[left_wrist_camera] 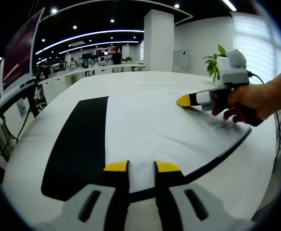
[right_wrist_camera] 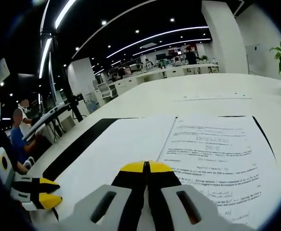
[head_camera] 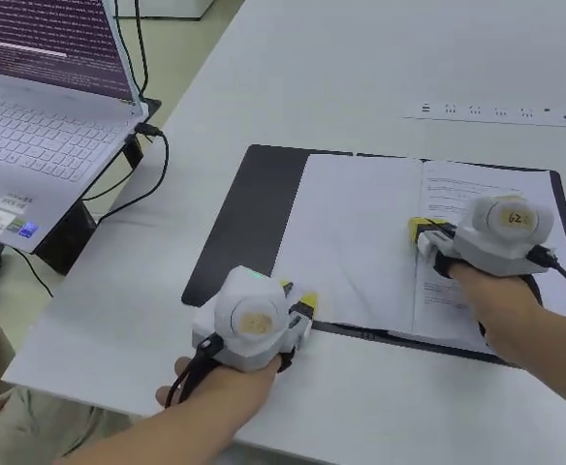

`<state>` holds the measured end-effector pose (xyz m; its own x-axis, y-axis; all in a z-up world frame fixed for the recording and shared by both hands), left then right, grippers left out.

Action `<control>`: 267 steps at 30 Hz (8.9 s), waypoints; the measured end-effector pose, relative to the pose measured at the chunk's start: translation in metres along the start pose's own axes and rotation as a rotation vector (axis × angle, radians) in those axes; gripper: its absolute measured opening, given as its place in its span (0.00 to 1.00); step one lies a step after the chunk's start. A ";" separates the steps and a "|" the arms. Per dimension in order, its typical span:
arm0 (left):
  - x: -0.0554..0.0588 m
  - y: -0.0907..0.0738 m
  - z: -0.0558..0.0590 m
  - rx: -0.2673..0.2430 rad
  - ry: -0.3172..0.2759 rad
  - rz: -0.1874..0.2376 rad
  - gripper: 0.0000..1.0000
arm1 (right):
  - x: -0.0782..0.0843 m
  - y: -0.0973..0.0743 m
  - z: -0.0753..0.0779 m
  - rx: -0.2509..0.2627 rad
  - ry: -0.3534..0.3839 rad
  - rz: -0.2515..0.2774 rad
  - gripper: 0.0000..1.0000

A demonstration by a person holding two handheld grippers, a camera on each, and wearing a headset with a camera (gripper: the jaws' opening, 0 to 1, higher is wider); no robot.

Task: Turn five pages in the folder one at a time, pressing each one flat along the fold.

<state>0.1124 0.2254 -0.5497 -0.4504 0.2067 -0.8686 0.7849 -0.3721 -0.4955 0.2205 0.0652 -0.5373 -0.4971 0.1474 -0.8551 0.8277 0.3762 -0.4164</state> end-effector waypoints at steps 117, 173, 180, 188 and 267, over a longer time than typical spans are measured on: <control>0.002 -0.001 0.000 -0.009 -0.015 0.055 0.18 | 0.043 -0.062 -0.040 -0.086 0.012 -0.024 0.00; 0.001 -0.001 0.000 -0.006 -0.031 0.042 0.18 | 0.077 -0.157 -0.059 -0.040 0.157 -0.083 0.00; -0.005 -0.003 0.002 0.031 -0.256 -0.055 0.23 | 0.063 -0.175 -0.049 0.030 0.177 -0.050 0.00; -0.032 -0.027 0.014 0.093 -0.355 -0.071 0.32 | 0.043 -0.189 -0.033 0.126 0.204 -0.014 0.00; -0.060 -0.135 -0.005 0.091 -0.044 -0.019 0.99 | 0.009 -0.281 0.032 0.140 0.029 0.016 0.99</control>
<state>0.0360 0.2676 -0.4306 -0.4842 0.1753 -0.8572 0.7354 -0.4493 -0.5073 -0.0083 -0.0687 -0.4382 -0.4891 0.1796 -0.8535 0.8629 0.2423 -0.4435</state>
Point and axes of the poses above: the centre of the closed fingertips' face, and the gripper's own axes: y roughly forward along the fingers, z roughly to its right, x roughly out of its underside, the point moved 1 cm from there along -y, roughly backward along the fingers, and after that the axes turned 3 degrees about y, right-handed, at the moved point
